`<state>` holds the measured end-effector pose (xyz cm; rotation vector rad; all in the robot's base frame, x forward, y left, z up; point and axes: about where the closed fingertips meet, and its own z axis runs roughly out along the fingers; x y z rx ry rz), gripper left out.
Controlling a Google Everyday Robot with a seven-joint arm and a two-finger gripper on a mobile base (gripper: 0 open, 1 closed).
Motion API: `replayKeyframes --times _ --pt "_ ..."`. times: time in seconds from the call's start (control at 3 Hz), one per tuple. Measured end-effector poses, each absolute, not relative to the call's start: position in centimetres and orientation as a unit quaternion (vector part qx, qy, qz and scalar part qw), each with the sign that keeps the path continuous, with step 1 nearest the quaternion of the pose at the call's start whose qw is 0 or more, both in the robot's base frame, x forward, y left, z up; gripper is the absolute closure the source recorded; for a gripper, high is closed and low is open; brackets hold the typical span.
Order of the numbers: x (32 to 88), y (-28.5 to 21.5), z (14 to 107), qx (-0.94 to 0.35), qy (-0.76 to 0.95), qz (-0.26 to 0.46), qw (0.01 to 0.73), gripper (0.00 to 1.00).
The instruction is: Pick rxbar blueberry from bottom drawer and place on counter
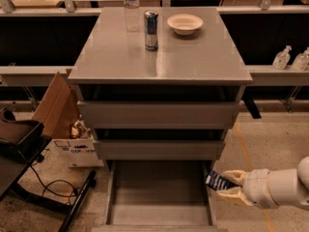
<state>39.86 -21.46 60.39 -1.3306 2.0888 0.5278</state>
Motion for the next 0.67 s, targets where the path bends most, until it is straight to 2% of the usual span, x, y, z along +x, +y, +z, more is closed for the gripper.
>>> replayKeyframes --times 0.67 --pt "45.5 -23.6 77.6 -0.486 0.808 0.124 0.309 1.00"
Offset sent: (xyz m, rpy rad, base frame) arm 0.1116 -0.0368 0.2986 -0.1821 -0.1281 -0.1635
